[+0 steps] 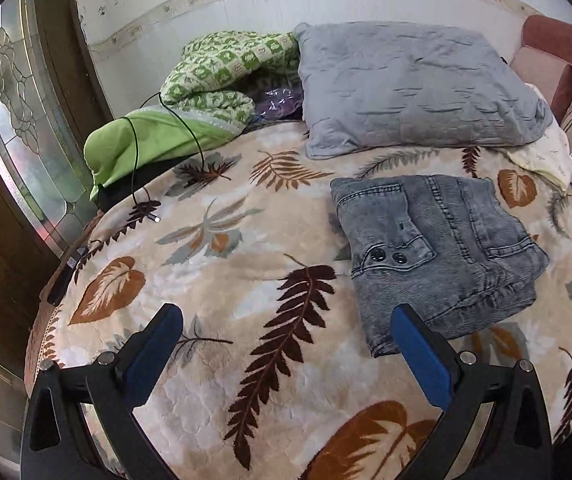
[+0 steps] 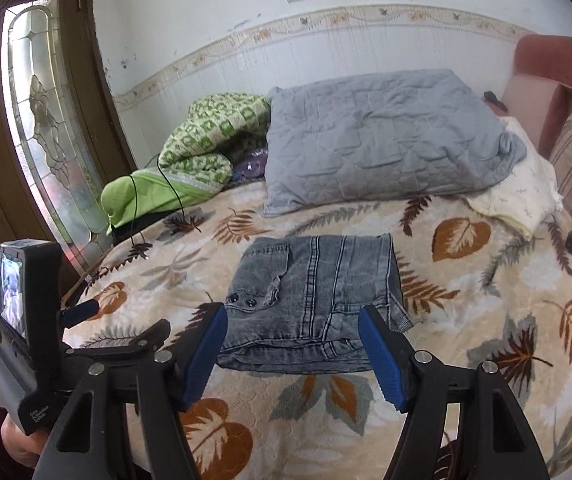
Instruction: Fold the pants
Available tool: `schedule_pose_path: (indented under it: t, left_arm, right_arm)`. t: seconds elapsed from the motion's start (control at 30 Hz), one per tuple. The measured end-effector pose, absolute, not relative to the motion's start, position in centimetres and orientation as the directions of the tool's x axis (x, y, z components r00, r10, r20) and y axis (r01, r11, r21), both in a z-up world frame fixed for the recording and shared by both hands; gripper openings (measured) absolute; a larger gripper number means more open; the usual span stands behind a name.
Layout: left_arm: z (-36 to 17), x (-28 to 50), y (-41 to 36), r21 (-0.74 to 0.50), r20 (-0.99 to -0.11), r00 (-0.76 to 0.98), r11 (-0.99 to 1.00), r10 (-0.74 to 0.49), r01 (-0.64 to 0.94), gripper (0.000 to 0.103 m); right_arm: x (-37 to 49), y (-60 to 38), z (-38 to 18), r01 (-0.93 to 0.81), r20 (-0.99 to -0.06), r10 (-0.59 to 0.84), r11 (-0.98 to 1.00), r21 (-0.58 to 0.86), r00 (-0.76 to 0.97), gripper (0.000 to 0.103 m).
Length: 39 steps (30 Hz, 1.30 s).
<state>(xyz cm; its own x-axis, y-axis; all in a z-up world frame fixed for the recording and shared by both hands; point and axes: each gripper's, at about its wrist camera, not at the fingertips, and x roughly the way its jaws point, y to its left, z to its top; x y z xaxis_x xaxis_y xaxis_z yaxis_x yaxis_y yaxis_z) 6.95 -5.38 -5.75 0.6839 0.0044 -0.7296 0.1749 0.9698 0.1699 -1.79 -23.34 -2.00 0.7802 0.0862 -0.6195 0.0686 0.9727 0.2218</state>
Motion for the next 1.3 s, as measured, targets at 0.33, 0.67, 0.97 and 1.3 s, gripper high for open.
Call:
schedule_pose_path:
  t: [0.33,0.67,0.97,1.3]
  left_arm:
    - [-6.2,7.6,-5.0,0.176,-0.733,0.681,0.97,0.015,0.167,0.103]
    - [-3.0,4.9,-3.9,0.172,-0.686,0.727,0.974,0.009,0.15,0.103]
    - [-2.2,1.5,-4.1,0.199,-0.668,0.744,0.965,0.006,0.17,0.103]
    - [-1.6,0.2,-4.6,0.208,-0.66,0.751,0.962,0.006,0.175,0.103]
  right_arm:
    - [-0.6,-22.2,-2.7,0.051,-0.647,0.091,0.979,0.197,0.757,0.071]
    - [-3.5,-20.7,0.6,0.019,-0.604,0.085,0.986,0.164,0.792,0.071]
    - [-6.2,-20.4,0.5,0.015,-0.598,0.1,0.983,0.185,0.795,0.071]
    - [-7.5,-20.9,0.9,0.017,-0.582,0.111,0.977,0.211,0.806,0.071]
